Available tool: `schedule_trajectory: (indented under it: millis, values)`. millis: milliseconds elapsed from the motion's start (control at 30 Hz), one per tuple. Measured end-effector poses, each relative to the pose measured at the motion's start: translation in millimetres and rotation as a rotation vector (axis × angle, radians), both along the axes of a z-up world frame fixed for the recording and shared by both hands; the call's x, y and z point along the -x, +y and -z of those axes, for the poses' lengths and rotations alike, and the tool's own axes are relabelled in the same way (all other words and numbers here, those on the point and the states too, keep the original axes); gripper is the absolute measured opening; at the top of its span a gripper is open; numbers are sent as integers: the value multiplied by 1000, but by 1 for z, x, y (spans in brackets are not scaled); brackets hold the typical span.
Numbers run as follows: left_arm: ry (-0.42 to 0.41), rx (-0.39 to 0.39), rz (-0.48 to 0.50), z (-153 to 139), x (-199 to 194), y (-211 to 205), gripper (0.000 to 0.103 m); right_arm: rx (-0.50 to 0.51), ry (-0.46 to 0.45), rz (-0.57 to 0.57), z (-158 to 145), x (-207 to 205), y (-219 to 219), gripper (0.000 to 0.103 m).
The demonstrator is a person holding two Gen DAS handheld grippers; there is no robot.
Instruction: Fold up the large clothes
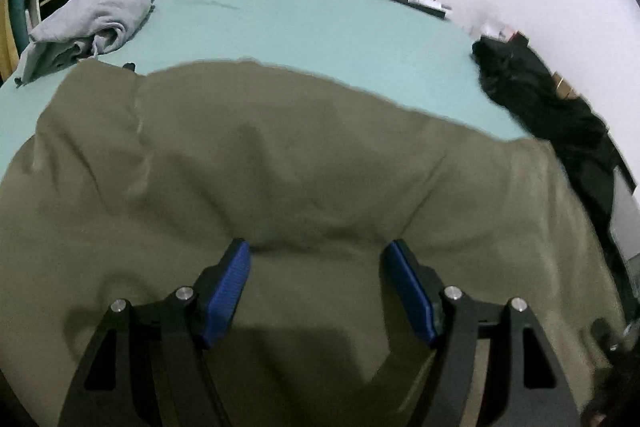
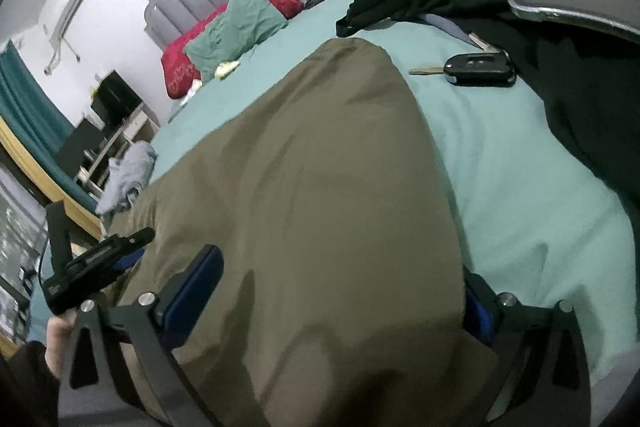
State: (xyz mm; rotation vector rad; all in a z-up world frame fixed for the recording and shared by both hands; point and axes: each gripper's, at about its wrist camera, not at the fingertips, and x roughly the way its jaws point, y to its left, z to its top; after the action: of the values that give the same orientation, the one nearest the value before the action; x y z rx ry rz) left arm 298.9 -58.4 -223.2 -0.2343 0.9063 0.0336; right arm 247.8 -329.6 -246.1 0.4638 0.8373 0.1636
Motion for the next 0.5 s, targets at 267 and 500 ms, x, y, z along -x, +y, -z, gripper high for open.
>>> schedule_trajectory:
  millis: [267, 500]
  values:
    - [-12, -53, 3, 4, 0, -5, 71, 56, -43, -14, -10, -2, 11, 76]
    - [47, -50, 84, -9, 10, 1, 71, -143, -5, 28, 15, -14, -16, 71]
